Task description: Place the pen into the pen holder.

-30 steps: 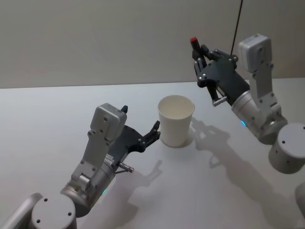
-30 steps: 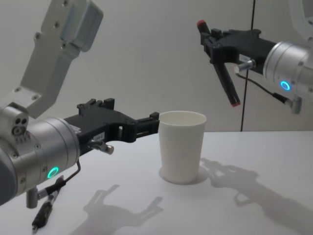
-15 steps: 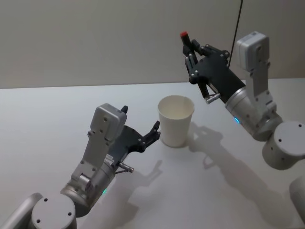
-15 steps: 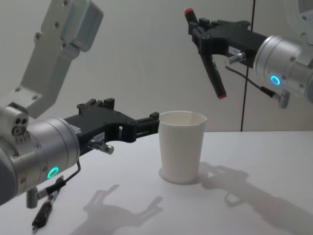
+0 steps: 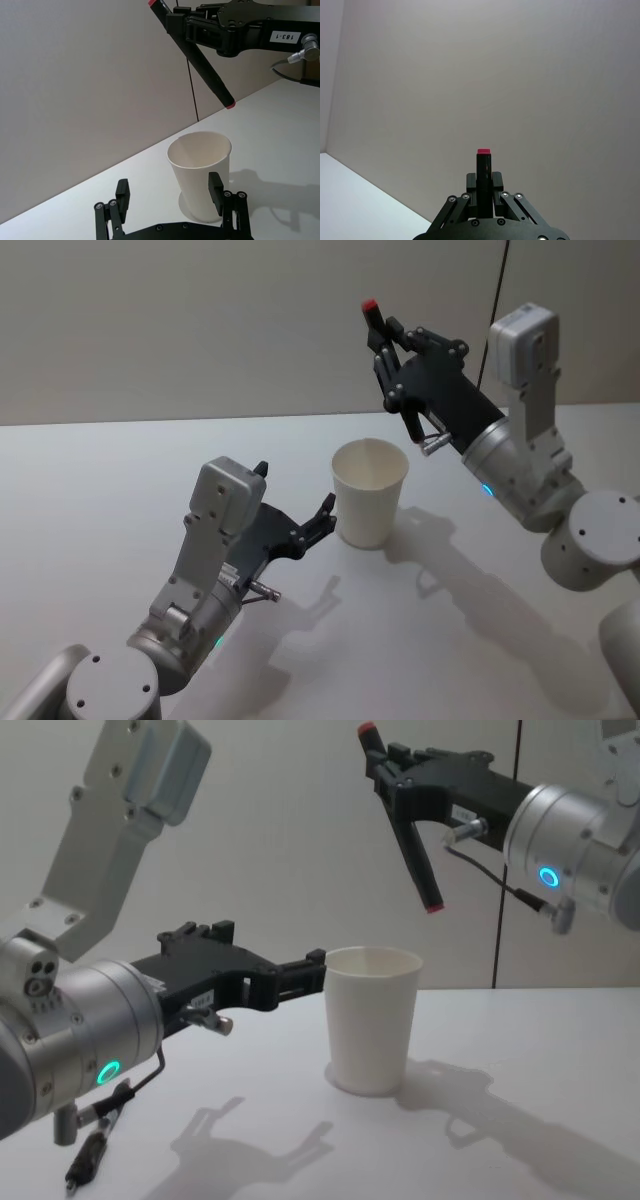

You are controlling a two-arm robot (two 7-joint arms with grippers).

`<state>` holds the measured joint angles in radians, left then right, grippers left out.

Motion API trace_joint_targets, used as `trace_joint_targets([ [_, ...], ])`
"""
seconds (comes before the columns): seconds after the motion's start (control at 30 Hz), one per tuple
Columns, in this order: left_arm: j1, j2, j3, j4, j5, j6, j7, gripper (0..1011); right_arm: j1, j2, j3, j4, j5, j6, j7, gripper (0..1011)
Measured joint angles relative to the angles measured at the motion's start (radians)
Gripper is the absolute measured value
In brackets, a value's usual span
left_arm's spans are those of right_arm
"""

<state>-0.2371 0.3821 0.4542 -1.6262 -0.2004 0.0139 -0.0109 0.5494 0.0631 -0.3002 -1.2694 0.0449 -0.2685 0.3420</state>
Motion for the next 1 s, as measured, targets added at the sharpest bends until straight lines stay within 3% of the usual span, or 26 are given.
trace_joint_targets([
  [1.0, 0.000, 0.000, 0.000, 0.000, 0.000, 0.000, 0.000, 1000, 0.012, -0.006, -0.013, 0.011, -0.004, -0.009, 0.030, 166],
])
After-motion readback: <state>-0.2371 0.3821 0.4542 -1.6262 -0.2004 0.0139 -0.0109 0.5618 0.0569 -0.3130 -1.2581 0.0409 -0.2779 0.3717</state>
